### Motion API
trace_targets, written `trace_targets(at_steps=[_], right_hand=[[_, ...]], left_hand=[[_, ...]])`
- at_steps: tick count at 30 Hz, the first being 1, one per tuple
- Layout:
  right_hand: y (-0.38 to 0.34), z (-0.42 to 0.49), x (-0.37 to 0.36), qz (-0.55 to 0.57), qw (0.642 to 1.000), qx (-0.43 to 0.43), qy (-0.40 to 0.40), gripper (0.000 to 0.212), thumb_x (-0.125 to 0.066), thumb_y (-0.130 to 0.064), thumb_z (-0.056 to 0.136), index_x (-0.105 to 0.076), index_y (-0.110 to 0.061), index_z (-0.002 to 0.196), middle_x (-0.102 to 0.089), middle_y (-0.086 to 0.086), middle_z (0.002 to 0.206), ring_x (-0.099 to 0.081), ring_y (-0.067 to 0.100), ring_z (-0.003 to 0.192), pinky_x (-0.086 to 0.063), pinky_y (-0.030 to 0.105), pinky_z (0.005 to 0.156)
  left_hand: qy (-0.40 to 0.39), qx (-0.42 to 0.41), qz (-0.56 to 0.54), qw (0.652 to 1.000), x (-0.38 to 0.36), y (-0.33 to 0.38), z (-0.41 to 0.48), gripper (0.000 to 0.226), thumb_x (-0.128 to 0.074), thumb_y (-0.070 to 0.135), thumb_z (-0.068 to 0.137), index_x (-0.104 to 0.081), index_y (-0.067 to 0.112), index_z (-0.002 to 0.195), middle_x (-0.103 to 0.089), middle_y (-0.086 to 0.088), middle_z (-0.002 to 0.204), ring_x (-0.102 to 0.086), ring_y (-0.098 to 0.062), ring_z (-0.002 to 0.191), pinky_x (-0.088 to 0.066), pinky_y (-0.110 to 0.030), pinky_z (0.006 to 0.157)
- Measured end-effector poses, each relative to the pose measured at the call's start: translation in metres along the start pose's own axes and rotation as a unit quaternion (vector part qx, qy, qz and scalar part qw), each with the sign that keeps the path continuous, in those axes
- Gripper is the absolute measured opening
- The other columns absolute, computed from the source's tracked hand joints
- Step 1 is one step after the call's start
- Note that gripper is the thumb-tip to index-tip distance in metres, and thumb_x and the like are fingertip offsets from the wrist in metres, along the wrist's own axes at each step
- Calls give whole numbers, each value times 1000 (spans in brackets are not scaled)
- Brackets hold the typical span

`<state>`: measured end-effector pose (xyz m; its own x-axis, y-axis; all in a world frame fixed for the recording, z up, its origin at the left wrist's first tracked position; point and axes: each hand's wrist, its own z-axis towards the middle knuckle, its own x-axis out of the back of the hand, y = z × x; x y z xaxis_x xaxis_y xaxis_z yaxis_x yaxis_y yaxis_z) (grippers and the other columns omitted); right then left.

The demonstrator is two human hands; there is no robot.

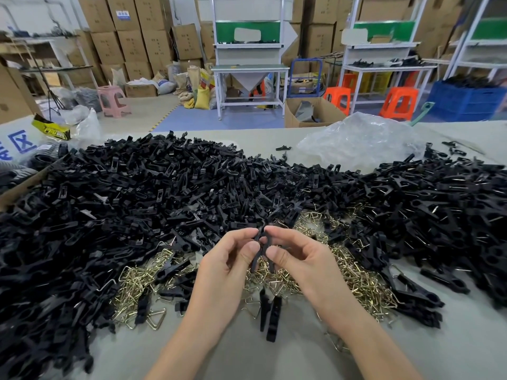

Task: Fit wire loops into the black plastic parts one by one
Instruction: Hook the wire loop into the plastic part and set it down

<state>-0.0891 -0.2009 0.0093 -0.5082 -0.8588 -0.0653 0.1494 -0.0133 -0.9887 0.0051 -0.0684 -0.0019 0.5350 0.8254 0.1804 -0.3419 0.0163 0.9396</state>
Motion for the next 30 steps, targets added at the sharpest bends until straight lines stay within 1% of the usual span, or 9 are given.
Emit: trace_targets(at_steps=[4, 7, 10, 14, 18, 22, 25, 28, 30], right_hand=[[0, -1, 0, 9, 1000, -12, -1, 32, -73, -3, 87, -73, -18, 116, -78, 1, 101, -68, 5, 76, -55, 20, 77], [0, 0, 1, -2, 1000, -21, -9, 32, -74, -6, 87, -74, -20, 116, -78, -1, 104, -69, 8, 82, -57, 23, 79], [1, 2, 1, -1, 1000, -24, -6, 31, -73, -5, 87, -75, -18, 115, -77, 2, 105, -69, 16, 86, -60, 28, 84], [6, 1, 3, 75, 996, -38, -33, 29, -69, -15, 87, -78, -21, 115, -76, 5, 113, -72, 19, 102, -59, 32, 89], [10, 3, 7, 122, 988, -48, -86, 29, -67, -18, 92, -75, -19, 120, -73, 8, 123, -69, 27, 116, -58, 32, 92], [12, 7, 14, 85, 991, -48, -86, 46, -78, -35, 82, -70, -33, 127, -72, 0, 103, -70, 22, 106, -56, 33, 94], [12, 8, 21, 75, 992, -56, -89, 58, -83, -40, 75, -66, -36, 130, -73, -3, 93, -67, 13, 92, -54, 25, 82], [9, 7, 22, 23, 995, -43, -89, 54, -76, -42, 85, -60, -36, 137, -76, -3, 101, -70, 12, 96, -55, 23, 85], [7, 6, 23, -66, 997, 8, -37, 44, -63, -42, 94, -56, -35, 137, -76, -8, 109, -71, 9, 102, -57, 24, 88]], left_hand=[[1, 21, -47, 999, -1, 2, 0, 12, -65, 23, 95, -69, 29, 104, -77, 10, 92, -70, -4, 82, -50, -12, 71], [2, 16, -57, 998, 0, 5, 1, 6, -66, 34, 88, -71, 31, 92, -75, 7, 83, -65, 0, 71, -48, -11, 66], [-4, 5, -49, 999, 0, 5, 1, 9, -63, 40, 86, -70, 36, 90, -74, 9, 81, -64, 1, 72, -47, -11, 66], [-14, -1, -40, 999, 1, 5, 0, 8, -65, 38, 86, -69, 39, 93, -74, 8, 89, -67, -6, 80, -50, -14, 73], [-41, -20, 9, 999, 4, 8, -1, 28, -64, 39, 88, -64, 54, 111, -67, 16, 95, -60, -2, 78, -46, -12, 72], [-79, -55, 81, 992, 6, 10, -3, 31, -55, 44, 90, -62, 56, 119, -62, 17, 93, -61, -6, 83, -44, -11, 75], [-100, -66, 122, 985, 6, 7, -3, 26, -51, 45, 93, -62, 52, 116, -63, 14, 98, -63, -10, 91, -43, -10, 77], [-91, -80, 149, 981, 5, 4, -4, 21, -52, 36, 100, -61, 50, 113, -62, 15, 98, -62, -8, 92, -43, -10, 76], [-59, -83, 159, 982, 6, 3, -3, 24, -53, 33, 100, -57, 56, 108, -61, 19, 97, -61, -3, 83, -43, -10, 71]])
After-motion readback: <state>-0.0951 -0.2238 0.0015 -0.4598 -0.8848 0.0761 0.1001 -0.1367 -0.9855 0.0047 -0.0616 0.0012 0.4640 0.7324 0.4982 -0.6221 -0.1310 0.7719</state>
